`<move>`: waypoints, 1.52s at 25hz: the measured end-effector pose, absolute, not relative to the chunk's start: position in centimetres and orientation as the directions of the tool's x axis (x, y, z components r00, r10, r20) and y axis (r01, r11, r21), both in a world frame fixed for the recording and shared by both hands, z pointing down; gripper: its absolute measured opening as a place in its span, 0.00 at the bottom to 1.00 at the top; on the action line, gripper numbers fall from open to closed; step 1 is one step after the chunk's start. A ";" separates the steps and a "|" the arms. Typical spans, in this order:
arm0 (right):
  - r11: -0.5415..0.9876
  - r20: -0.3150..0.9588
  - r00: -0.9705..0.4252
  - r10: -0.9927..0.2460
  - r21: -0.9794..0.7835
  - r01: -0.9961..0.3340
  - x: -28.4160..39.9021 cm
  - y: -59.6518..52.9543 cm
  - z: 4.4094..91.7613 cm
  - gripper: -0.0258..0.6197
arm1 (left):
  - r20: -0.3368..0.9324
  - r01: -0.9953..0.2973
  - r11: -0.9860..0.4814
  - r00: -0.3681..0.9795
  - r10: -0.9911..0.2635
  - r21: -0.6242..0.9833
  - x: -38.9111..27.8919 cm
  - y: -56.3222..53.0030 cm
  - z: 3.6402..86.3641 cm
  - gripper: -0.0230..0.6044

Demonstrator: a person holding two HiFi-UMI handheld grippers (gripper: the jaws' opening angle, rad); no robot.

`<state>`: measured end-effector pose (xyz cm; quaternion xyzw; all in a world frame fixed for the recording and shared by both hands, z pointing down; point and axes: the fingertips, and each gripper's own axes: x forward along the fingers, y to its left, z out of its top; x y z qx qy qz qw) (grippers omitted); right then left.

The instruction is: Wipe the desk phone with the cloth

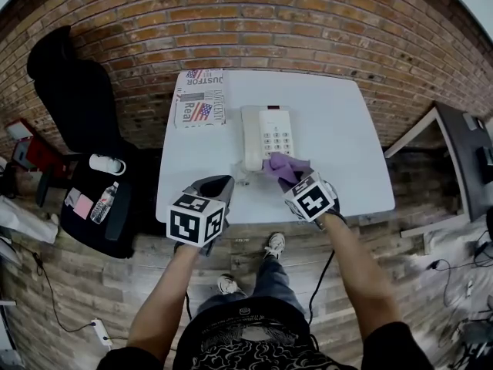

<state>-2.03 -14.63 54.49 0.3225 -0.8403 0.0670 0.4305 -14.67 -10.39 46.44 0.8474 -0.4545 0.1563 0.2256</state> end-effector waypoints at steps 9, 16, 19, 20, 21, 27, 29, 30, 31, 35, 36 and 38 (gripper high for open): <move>0.741 0.712 -0.420 -0.562 0.209 -0.638 -0.1 -17.0 49.8 0.11 | 0.455 -0.838 -0.492 0.543 -0.706 0.238 -14.4 -11.1 45.7 0.05; 0.743 0.670 -0.443 -0.596 0.251 -0.620 -0.3 -21.2 45.0 0.11 | 0.445 -0.850 -0.468 0.526 -0.724 0.243 -14.4 -13.2 44.8 0.05; 0.760 0.658 -0.466 -0.591 0.261 -0.595 -1.3 -23.2 43.8 0.11 | 0.442 -0.859 -0.448 0.511 -0.737 0.247 -14.5 -14.5 44.6 0.05; 0.767 0.655 -0.475 -0.588 0.264 -0.585 -1.7 -23.9 43.4 0.11 | 0.441 -0.863 -0.440 0.505 -0.742 0.248 -14.6 -14.9 44.5 0.05; 0.774 0.652 -0.484 -0.584 0.266 -0.575 -2.1 -24.5 43.1 0.11 | 0.440 -0.867 -0.432 0.498 -0.747 0.248 -14.7 -15.4 44.4 0.05; 0.815 0.639 -0.539 -0.549 0.267 -0.514 -5.2 -28.2 41.6 0.11 | 0.444 -0.894 -0.371 0.447 -0.777 0.250 -15.6 -17.6 44.1 0.05; 0.828 0.637 -0.555 -0.536 0.267 -0.493 -6.6 -29.2 41.4 0.11 | 0.447 -0.904 -0.347 0.425 -0.787 0.249 -16.3 -18.1 44.0 0.05; 0.833 0.636 -0.561 -0.531 0.268 -0.485 -7.2 -29.8 41.5 0.11 | 0.450 -0.909 -0.334 0.414 -0.791 0.249 -16.6 -18.2 44.0 0.05; 0.835 0.634 -0.564 -0.529 0.271 -0.479 -7.7 -30.3 41.5 0.11 | 0.452 -0.913 -0.322 0.403 -0.795 0.249 -17.0 -18.3 44.0 0.05; 0.839 0.635 -0.566 -0.526 0.278 -0.467 -9.6 -32.5 42.2 0.11 | 0.466 -0.930 -0.277 0.362 -0.807 0.244 -18.4 -18.6 44.3 0.05; 0.845 0.642 -0.566 -0.518 0.279 -0.457 -10.0 -32.8 42.5 0.11 | 0.470 -0.934 -0.263 0.351 -0.810 0.242 -18.8 -18.6 44.4 0.05; 0.860 0.659 -0.566 -0.495 0.279 -0.428 -10.8 -33.2 43.5 0.11 | 0.475 -0.941 -0.238 0.329 -0.816 0.243 -19.4 -18.7 44.7 0.05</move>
